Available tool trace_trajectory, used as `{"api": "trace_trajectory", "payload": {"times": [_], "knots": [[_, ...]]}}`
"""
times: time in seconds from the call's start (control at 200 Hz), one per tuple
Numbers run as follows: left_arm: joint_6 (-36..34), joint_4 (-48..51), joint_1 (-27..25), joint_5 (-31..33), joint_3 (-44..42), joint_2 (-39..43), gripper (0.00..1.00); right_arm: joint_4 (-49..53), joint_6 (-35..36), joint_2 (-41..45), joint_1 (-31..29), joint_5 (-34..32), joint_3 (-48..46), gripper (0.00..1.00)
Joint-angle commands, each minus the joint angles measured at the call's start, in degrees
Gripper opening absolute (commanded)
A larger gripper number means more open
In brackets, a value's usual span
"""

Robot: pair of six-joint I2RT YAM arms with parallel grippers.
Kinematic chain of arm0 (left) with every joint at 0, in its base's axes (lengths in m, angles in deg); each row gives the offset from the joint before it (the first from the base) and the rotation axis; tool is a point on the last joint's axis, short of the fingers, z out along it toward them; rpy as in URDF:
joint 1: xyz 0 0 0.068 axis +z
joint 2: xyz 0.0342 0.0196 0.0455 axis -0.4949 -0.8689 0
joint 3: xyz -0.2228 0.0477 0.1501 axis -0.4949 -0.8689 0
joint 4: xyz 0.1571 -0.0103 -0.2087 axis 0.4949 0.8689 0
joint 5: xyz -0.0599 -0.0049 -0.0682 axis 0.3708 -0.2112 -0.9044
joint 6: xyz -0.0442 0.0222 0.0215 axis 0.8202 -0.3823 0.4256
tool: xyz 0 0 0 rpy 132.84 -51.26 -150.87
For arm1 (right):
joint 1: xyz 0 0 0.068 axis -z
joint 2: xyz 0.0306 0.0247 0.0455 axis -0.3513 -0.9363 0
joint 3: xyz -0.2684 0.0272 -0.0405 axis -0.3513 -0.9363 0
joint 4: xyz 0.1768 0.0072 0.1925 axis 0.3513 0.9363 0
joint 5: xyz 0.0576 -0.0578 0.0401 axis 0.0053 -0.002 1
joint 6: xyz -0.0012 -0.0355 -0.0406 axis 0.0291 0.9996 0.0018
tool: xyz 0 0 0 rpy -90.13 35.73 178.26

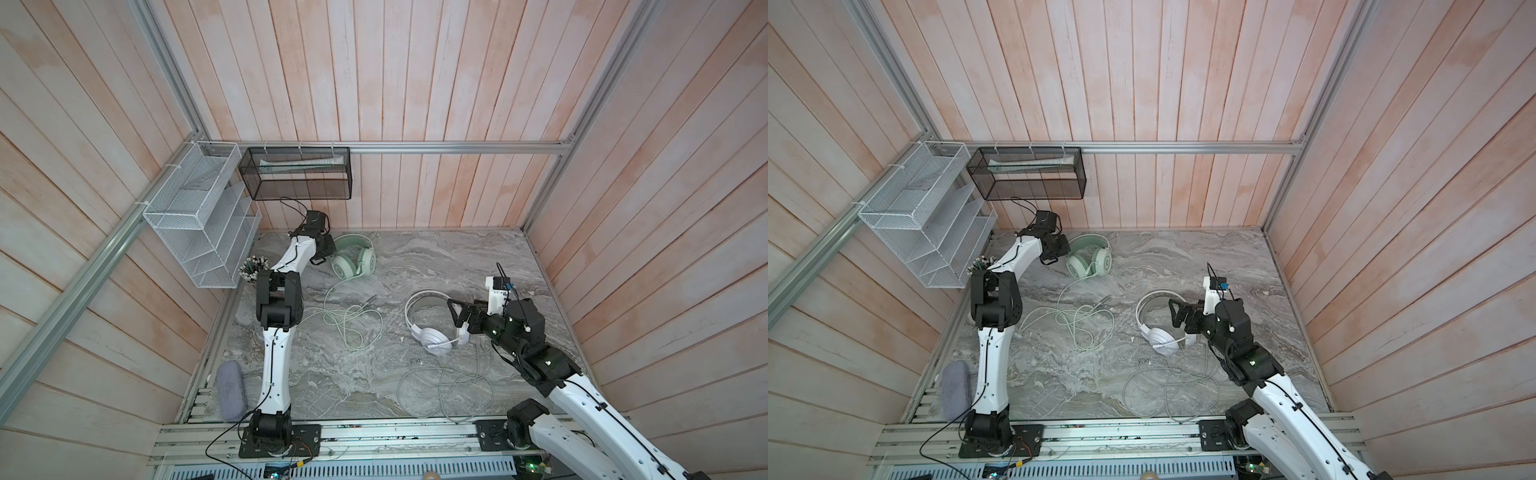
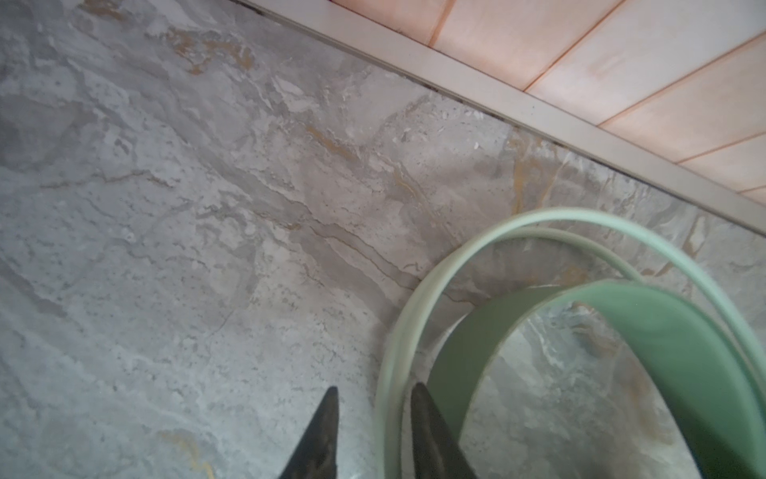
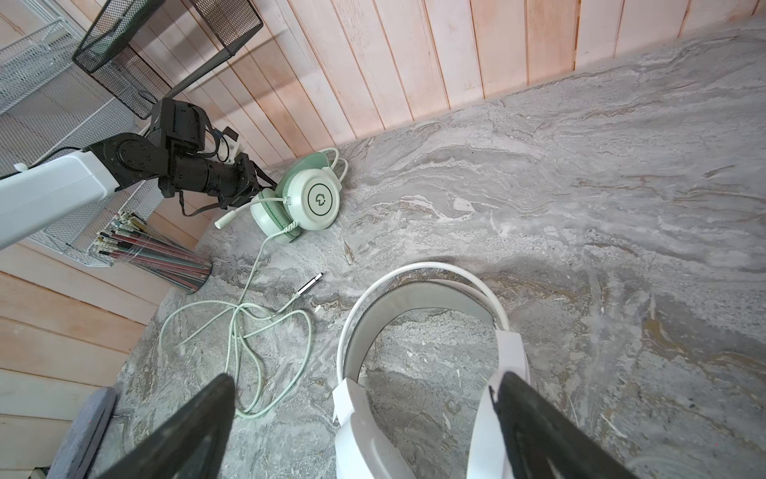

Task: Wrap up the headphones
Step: 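Reach the left gripper to the green headset band while the right gripper advances, then close the left gripper on the green headset band and drag it toward the robot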

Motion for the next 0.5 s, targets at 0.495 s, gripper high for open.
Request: {"api": "trace_trajectory", "payload": {"times": [0.495], "knots": [[2.7,-5.1,-0.7,0.2,-12.3,6.8,0.02,3.2,-2.0,3.0,-0.7,1.0,-0.3,0.99]]}}
